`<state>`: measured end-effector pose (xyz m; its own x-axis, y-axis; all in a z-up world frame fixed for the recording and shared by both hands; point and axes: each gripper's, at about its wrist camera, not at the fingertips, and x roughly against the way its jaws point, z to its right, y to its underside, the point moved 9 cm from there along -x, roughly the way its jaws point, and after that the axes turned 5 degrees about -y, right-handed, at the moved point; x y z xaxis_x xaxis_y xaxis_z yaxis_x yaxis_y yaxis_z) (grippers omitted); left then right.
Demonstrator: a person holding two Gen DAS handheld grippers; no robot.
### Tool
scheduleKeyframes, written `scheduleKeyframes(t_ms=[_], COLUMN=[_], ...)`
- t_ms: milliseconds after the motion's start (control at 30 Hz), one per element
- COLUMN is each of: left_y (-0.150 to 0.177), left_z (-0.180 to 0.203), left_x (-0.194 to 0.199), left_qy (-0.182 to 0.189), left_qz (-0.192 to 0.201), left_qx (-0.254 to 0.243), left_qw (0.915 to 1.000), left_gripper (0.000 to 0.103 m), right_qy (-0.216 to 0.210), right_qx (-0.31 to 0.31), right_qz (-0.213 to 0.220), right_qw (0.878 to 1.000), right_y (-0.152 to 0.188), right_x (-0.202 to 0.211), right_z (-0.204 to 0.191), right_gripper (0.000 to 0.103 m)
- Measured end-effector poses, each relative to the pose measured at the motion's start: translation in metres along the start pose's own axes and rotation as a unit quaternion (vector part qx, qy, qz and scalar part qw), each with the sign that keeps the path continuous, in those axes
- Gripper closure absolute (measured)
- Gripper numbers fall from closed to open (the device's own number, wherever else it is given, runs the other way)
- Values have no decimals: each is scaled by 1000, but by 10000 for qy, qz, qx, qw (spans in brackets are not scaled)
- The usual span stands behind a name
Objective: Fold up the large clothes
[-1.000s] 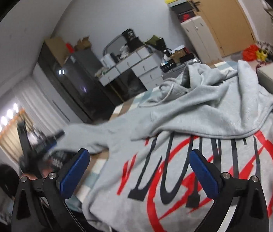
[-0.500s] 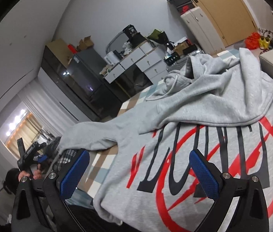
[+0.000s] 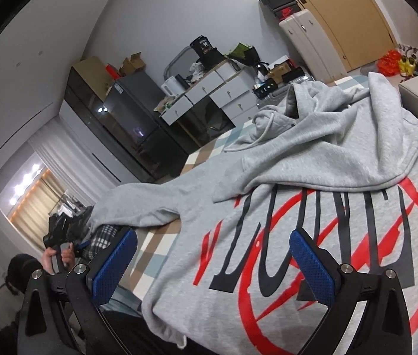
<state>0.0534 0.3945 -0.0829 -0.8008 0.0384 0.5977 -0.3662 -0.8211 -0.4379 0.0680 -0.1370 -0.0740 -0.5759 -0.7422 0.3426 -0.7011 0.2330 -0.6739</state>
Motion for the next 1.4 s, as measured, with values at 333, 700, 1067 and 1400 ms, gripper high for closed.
scheduleKeyframes(t_ms=[333,700,1067,1400], left_y=[-6,-30,-39,-44], left_z=[15,15,-8,-8], left_x=[-12,11,-7,0], left_qy=[519,818,847,479], left_qz=[12,479,308,684], left_qx=[-11,-588,126,92], left_qw=[9987,9938,9959,9965], left_gripper=[5,66,31,64], right_qy=[-16,-58,-65,-56], right_qx=[151,239,254,203], right_qz=[-221,-158,-119,-96], right_qw=[9996,9996,9996,9997], right_y=[8,7,6,5], right_x=[-9,-7,-6,-3], right_z=[-4,-8,-9,-7], right_gripper=[0,0,0,0])
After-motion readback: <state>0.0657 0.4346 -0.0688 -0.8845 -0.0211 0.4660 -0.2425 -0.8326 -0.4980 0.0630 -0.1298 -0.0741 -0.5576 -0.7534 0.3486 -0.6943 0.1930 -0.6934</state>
